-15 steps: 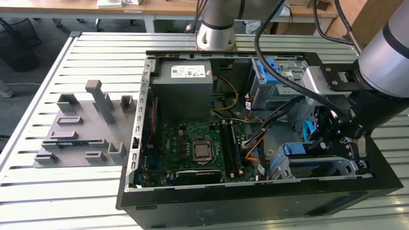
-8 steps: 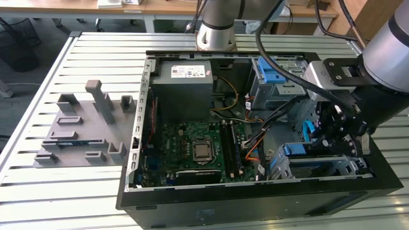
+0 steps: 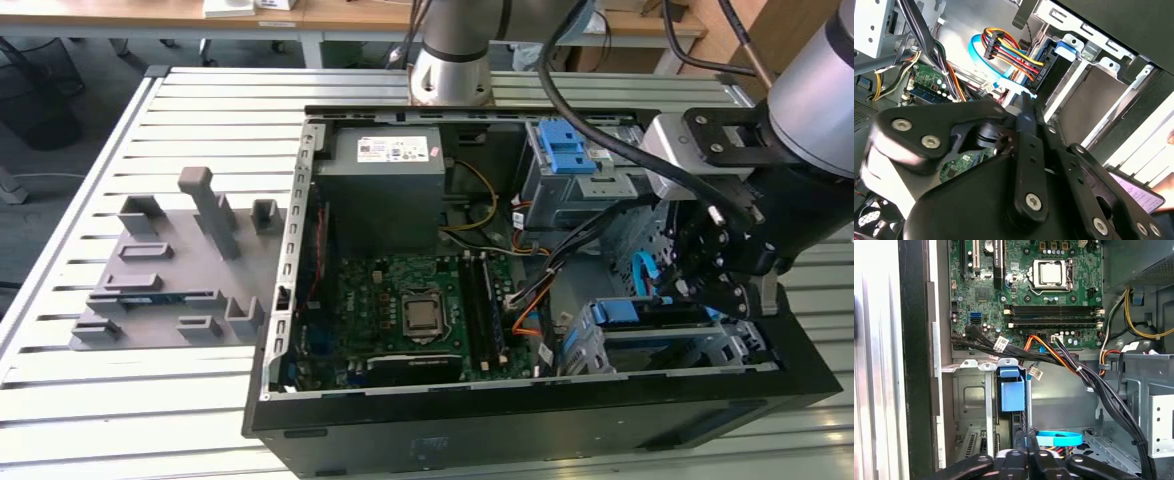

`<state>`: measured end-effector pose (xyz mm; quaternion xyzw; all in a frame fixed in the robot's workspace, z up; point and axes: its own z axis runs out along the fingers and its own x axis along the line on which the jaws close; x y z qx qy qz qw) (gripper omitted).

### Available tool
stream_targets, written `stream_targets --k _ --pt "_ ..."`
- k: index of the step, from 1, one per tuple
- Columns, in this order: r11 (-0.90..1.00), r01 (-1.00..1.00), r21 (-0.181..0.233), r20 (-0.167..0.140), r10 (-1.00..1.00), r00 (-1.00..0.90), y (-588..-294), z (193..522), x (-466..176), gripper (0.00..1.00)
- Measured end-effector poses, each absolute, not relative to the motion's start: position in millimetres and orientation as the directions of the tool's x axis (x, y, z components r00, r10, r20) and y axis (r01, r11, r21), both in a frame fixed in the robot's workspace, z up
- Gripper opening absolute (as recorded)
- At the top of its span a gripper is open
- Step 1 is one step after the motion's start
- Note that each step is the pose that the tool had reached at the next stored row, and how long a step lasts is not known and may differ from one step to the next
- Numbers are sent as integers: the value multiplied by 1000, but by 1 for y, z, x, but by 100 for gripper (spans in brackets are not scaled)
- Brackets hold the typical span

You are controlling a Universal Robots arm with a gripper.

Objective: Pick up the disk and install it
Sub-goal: 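Insert the second disk wire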

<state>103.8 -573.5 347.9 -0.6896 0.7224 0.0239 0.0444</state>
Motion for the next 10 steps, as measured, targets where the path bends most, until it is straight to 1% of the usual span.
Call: stream_targets --k 1,10 --pt "48 -999 -27 -97 -994 -45 -574 348 104 11" --pt "48 -999 -26 -97 -994 -45 -574 348 104 11"
